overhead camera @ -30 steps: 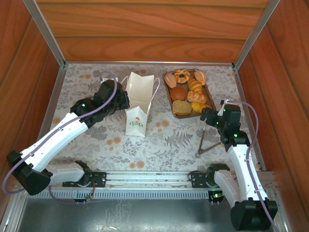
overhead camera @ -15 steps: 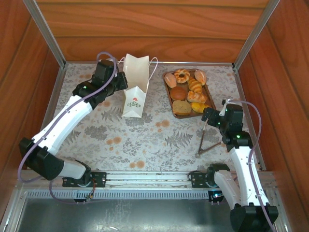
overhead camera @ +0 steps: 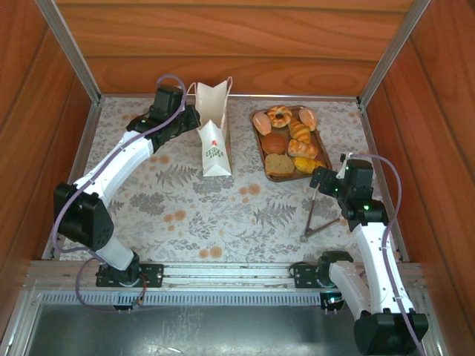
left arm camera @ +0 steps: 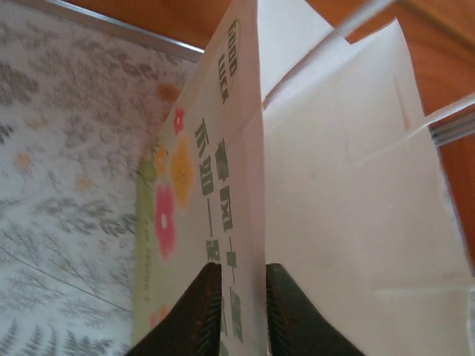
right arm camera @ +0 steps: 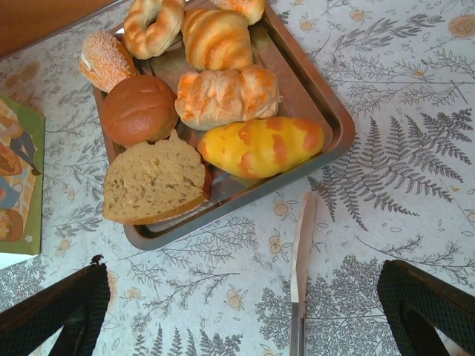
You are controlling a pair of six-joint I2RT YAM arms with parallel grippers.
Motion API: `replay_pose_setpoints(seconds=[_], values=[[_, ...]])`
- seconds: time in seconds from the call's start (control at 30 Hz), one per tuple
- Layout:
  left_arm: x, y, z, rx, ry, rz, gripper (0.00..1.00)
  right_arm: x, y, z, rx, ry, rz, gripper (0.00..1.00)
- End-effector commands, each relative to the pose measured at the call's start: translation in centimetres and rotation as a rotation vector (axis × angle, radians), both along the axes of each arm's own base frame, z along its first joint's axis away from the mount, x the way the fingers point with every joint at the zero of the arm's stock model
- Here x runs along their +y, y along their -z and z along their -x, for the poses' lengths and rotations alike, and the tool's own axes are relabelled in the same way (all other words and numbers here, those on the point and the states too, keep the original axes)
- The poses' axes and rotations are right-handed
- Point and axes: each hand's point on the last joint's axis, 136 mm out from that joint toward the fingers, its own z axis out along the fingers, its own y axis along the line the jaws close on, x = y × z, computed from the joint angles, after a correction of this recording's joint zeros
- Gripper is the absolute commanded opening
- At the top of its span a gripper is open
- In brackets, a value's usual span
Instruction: Place the fake bread into the paper bag
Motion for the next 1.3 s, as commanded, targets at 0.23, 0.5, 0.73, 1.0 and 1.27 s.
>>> replay_pose_setpoints(seconds=[0.23, 0.5, 0.73, 1.0, 1.27], values=[[1.7, -3.3, 0.4, -0.102, -0.016, -0.016, 0.86, 0.0, -1.6, 0.3, 0.015, 0.008, -0.007, 1.0], [2.1, -6.6, 3.5, -0.205, 0.083, -0.036, 1.0, 1.0, -0.7, 1.7, 0.159, 0.001, -0.076, 1.0], [5.2, -7.6, 7.3, -0.304, 0.037, -0.081, 1.0, 0.7, 0.3, 4.2, 0.286, 0.056, -0.106, 1.0], [9.2, -3.0, 11.3, -0.374, -0.131, -0.004, 1.0, -0.8, 3.8, 8.0, 0.493, 0.27, -0.141, 1.0], [13.4, 2.6, 14.9, -0.358, -0.261, -0.07, 1.0, 0.4, 9.2, 8.9, 0.592, 0.36, -0.269, 1.0]])
